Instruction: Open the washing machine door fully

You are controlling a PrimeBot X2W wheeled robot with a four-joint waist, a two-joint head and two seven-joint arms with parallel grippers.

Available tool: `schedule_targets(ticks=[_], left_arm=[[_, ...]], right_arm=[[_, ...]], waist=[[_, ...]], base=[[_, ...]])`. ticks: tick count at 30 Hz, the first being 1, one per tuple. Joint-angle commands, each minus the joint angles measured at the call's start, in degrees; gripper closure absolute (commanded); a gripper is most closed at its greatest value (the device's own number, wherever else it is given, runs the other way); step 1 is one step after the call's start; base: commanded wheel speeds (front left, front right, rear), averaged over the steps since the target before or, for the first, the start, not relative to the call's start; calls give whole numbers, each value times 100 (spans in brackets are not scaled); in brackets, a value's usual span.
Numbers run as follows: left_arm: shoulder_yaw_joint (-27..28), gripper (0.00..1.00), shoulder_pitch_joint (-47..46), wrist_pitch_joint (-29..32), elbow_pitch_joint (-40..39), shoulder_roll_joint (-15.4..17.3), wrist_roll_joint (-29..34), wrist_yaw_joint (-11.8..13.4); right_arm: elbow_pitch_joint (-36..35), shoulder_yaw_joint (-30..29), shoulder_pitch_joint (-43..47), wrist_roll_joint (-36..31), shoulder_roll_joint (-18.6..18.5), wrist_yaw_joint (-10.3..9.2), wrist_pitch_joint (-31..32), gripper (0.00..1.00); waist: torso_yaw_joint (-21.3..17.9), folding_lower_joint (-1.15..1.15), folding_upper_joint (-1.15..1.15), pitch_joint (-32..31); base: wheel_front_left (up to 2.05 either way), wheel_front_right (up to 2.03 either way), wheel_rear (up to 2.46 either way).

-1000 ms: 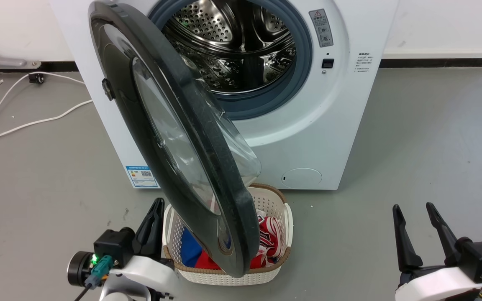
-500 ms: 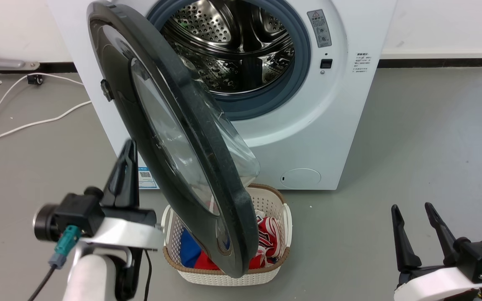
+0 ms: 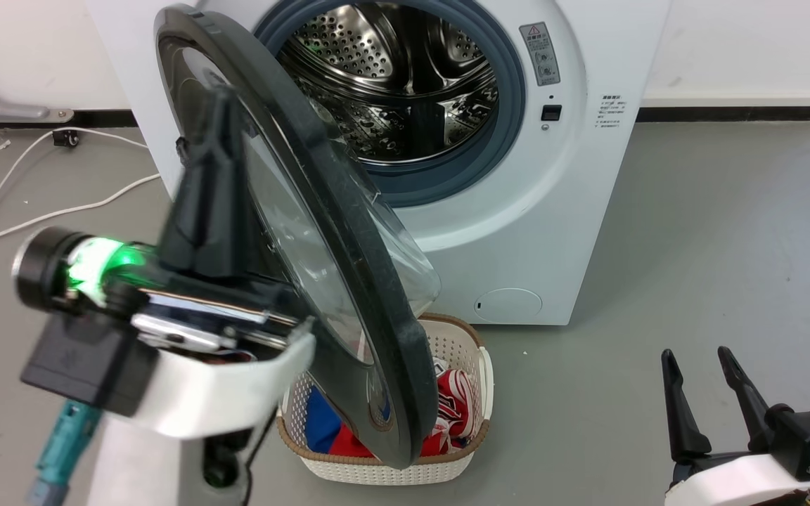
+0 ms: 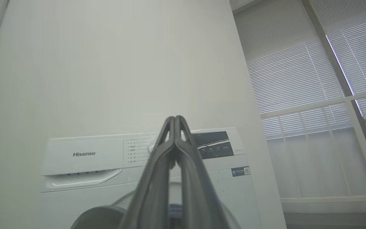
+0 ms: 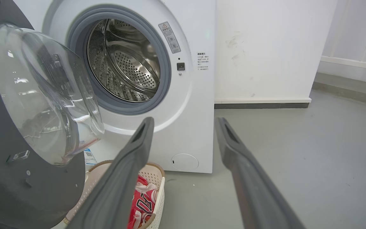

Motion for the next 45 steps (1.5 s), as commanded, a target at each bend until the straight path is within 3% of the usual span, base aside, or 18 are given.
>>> schedule_targets(ticks=[1,10,19,25,31,45], left_arm=[[-239,100,-67,19,-130,-10,-66,10],[-1937,100,265,665,-286,7,-572,-40],[-3465,100,870,1739,-27,469,-1394,-52],[-4085,100,1158,2223,502,750,-1897,-54],[-4087,100,1126,2065,1144,735,-1951,10],[-3125,100,659,1030,2501,572,-1865,701]], right_arm=[[0,-6,31,-52,24,-1,-13,0],[22,-2,54,-38,27,-1,14,0],[55,-38,45,-15,29,-1,17,0],[80,-56,-25,-2,31,-1,16,0],[138,-29,-93,12,32,-1,10,0],[361,32,-175,-34,33,-1,-37,0]], waist=[[9,0,0,-13],[22,0,0,1],[49,0,0,32],[44,0,0,67],[20,0,0,89],[-72,0,0,106]], base=[[0,0,0],[0,0,0],[0,0,0],[0,0,0],[0,0,0],[0,0,0]])
